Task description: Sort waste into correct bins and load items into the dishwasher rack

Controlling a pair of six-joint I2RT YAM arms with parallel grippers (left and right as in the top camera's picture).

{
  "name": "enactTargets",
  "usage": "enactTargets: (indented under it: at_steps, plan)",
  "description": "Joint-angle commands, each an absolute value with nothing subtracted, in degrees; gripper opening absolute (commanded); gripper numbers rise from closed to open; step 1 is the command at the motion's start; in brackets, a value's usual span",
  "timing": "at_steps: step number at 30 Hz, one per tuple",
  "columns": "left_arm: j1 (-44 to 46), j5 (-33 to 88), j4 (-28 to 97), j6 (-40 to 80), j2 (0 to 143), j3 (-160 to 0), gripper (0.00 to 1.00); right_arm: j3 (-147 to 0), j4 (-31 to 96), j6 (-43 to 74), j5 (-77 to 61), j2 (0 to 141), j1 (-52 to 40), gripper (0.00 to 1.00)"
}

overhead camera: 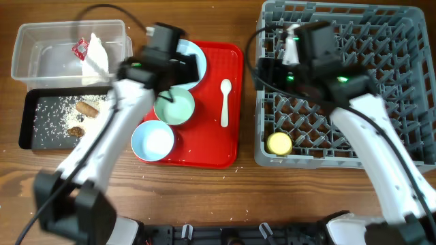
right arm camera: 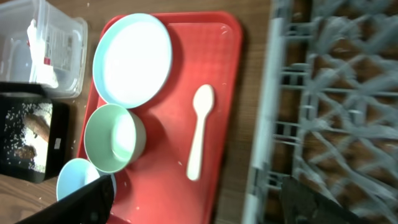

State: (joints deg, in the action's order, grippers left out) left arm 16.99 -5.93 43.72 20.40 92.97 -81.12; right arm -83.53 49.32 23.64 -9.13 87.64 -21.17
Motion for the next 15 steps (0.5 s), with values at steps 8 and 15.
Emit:
enactTargets:
  at_steps: [8, 15]
  plan:
    - [-1.48, -6.00, 44.56, 23.09, 87.11, -81.87, 1.00, -83.88, 34.33, 30.00, -8.08, 109.14, -29.17, 0.66]
    - [-7.31, -6.00, 44.82, 24.45, 87.11, -81.87, 1.00, -83.90, 29.12, 25.54, -3.25, 115.85, -29.82, 0.63]
